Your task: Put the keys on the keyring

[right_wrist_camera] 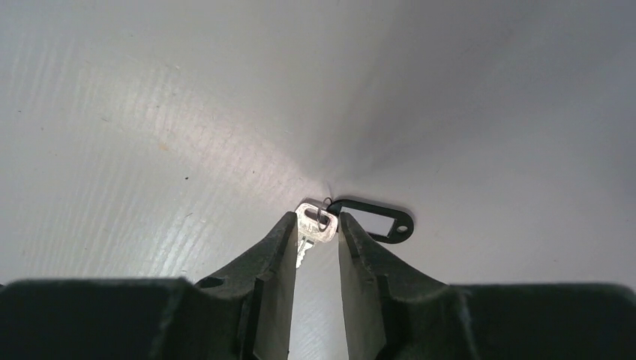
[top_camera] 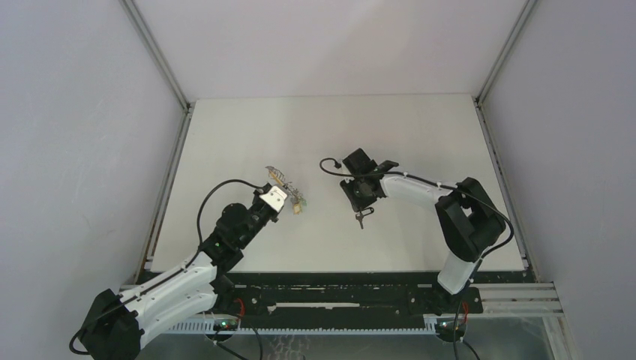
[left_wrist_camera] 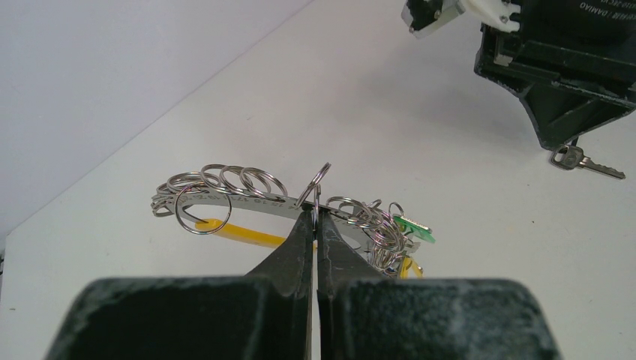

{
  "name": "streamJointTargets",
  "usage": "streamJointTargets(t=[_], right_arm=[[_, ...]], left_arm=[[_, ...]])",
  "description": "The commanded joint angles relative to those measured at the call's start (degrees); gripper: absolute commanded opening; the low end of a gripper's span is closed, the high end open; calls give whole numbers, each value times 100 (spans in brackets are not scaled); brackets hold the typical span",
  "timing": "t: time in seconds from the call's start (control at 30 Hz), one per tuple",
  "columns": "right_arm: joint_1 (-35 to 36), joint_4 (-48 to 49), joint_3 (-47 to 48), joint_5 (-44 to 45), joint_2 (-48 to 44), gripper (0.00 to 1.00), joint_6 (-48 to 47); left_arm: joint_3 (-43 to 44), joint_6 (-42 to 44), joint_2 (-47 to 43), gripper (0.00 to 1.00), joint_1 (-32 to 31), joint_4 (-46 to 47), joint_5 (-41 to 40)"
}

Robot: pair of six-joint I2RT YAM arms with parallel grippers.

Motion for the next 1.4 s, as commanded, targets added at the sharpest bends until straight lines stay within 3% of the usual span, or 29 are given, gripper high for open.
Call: streamJointTargets(t=[0.0,0.5,1.13,1.37], right_arm=[[144,-521,412,347,176,26,-97],[292,-804,709,616,592,20,-96],[294,-847,709,741,716,5,-130],[267,-788,709,737,770,7,-155]], left_arm=[[-30,-110,-62,0,20,499,-3],[-43,-109,-106,0,25,494,-17],[-43,-110,-109,0,21,497,-5],[-40,-110,-82,0,21,495,9]])
